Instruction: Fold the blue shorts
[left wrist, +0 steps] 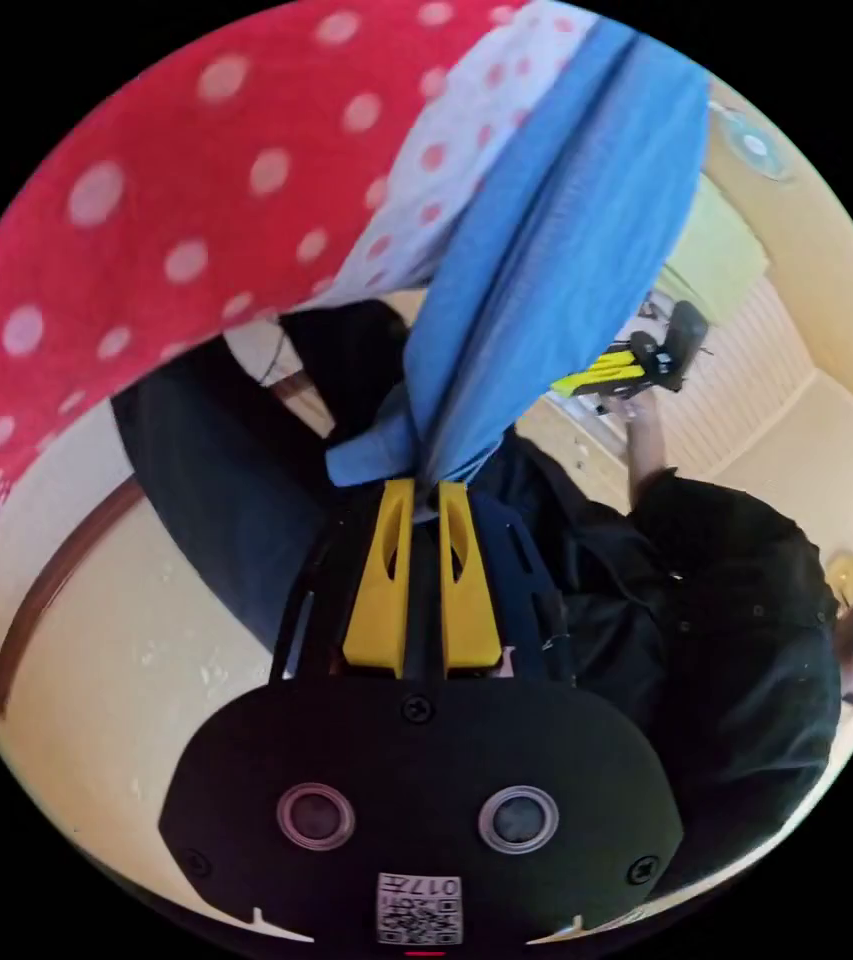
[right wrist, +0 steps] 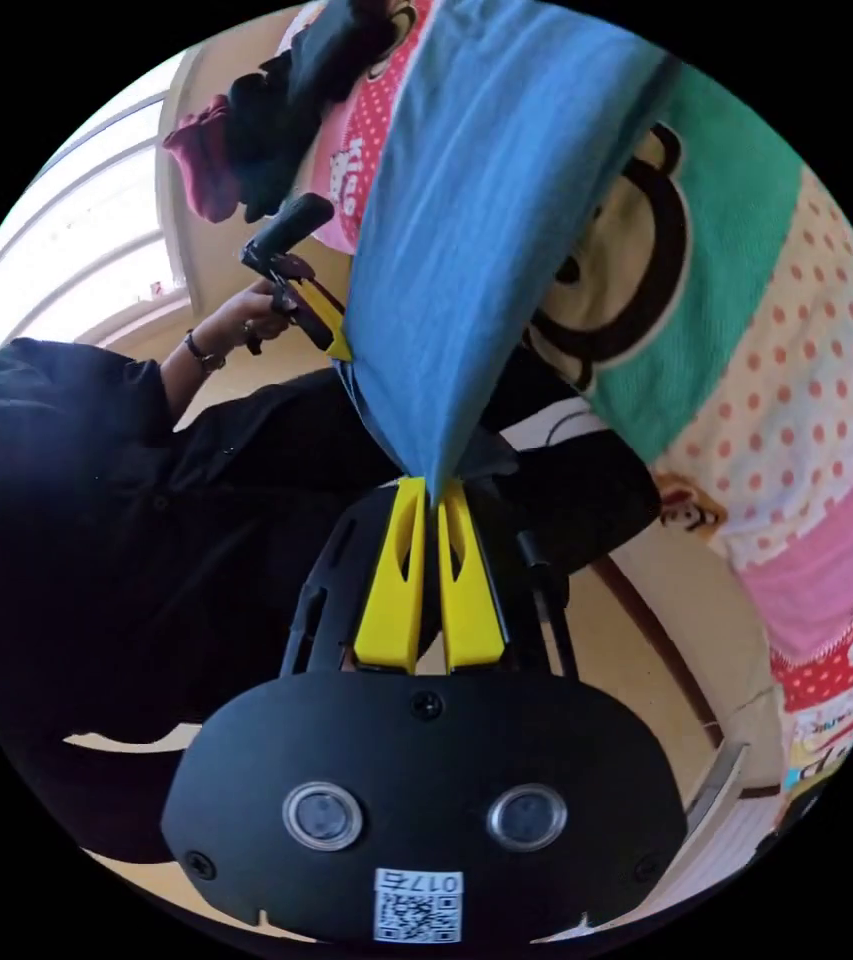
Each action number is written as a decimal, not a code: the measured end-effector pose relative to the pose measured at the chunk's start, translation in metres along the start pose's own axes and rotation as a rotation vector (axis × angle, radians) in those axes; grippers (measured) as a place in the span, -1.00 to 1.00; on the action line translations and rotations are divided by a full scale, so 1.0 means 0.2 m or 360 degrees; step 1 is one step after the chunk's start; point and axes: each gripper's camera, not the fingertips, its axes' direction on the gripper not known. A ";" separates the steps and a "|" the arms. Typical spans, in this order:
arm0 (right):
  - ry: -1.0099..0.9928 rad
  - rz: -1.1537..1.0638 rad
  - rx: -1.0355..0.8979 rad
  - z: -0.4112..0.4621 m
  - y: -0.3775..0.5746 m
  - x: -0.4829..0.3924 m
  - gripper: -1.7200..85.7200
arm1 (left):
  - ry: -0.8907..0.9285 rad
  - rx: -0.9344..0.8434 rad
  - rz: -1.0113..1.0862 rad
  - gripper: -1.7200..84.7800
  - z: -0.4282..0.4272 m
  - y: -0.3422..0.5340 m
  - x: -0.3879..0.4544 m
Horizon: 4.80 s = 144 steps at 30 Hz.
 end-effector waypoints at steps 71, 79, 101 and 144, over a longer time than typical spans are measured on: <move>-0.0485 0.0145 0.1841 -0.83 0.01 0.33 -0.76 | -0.0331 0.1418 0.0578 -0.69 -0.24 -0.47 0.74; -0.0428 0.0365 0.1653 -0.45 -0.06 0.38 -0.79 | -0.0200 0.1505 0.0532 -0.92 -0.12 -0.43 0.72; -0.0746 -0.0142 0.1077 -0.56 -0.16 0.69 -0.63 | 0.0146 0.0811 0.0553 -0.85 0.02 -0.72 0.51; -0.0247 -0.1767 0.1727 -1.30 2.25 -0.94 -0.97 | 0.0031 0.1857 0.2031 -0.97 1.23 1.16 2.28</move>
